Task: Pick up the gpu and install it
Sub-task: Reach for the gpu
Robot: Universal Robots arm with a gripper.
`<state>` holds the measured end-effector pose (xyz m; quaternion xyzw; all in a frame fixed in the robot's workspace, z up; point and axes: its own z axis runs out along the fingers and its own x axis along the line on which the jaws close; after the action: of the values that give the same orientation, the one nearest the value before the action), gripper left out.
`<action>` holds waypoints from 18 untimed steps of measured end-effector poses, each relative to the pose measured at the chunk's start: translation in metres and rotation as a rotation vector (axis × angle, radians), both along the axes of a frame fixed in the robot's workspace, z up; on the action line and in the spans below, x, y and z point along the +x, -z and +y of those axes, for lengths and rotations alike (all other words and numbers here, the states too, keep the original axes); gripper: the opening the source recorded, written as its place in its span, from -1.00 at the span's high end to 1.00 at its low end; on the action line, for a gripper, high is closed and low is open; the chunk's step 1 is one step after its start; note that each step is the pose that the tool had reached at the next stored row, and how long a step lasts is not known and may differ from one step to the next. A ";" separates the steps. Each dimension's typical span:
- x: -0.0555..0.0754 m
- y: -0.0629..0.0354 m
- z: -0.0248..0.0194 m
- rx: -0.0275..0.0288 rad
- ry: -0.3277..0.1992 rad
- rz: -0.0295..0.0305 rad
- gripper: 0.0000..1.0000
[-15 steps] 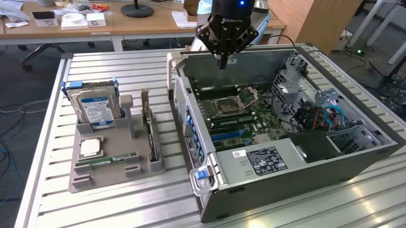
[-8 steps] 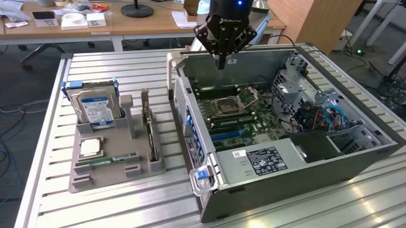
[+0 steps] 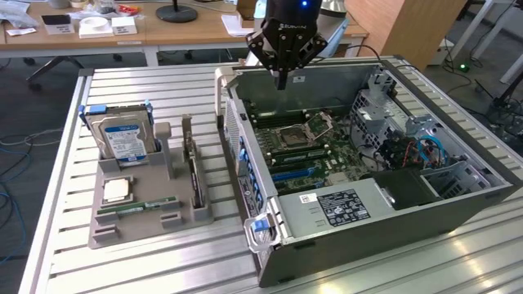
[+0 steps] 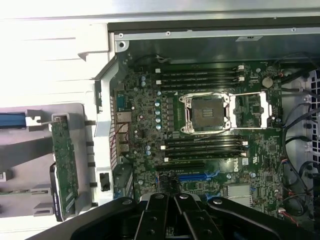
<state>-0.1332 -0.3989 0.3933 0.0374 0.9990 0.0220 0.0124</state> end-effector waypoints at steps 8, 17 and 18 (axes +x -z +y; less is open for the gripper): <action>-0.009 0.0001 0.0000 0.0001 0.000 -0.0001 0.79; -0.020 0.0001 0.0000 0.0001 0.000 -0.0001 0.79; -0.022 0.0001 0.0000 0.0000 0.000 0.0000 0.79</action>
<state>-0.1553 -0.3989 0.3933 0.0374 0.9990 0.0221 0.0124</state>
